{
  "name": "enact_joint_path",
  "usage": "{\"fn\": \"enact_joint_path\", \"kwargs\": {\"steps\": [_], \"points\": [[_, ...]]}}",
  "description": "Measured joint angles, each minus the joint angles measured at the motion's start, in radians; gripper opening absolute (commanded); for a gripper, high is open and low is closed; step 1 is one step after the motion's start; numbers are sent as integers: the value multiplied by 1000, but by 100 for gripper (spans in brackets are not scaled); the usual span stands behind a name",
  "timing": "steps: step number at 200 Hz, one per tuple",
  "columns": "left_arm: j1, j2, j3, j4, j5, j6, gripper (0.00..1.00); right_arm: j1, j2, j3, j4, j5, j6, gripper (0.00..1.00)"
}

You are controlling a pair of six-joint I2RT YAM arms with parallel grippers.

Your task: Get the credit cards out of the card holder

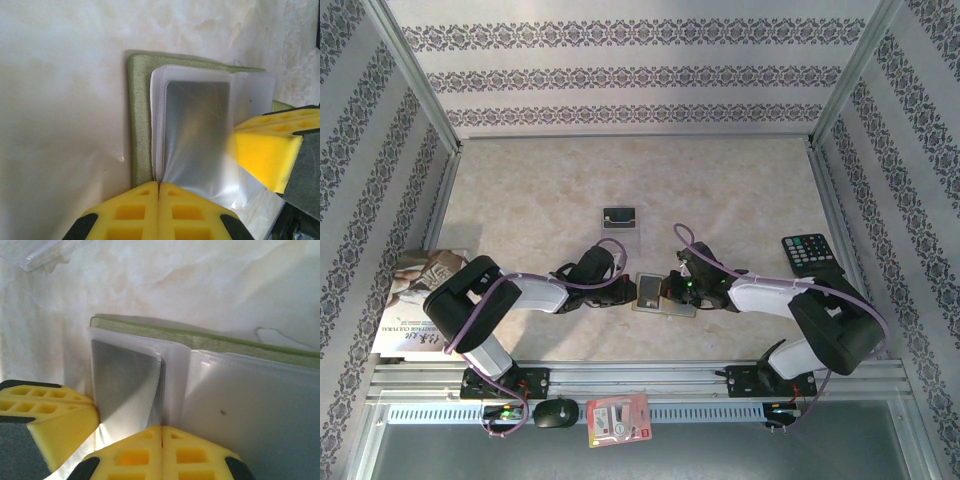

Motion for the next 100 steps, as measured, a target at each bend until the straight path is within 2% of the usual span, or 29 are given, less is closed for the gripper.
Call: {"fn": "enact_joint_path", "kwargs": {"steps": [23, 47, 59, 80, 100], "points": [[0, 1, 0, 1, 2, 0, 1, 0, -51, 6, -94, 60, -31, 0], [0, 2, 0, 1, 3, 0, 1, 18, -89, 33, -176, 123, -71, 25], [0, 2, 0, 1, 3, 0, 1, 49, -111, 50, -208, 165, -106, 34], [0, 2, 0, 2, 3, 0, 1, 107, -130, 90, -252, 228, -153, 37], [0, 3, 0, 3, 3, 0, 1, 120, -123, 113, -274, 268, -194, 40]]}}
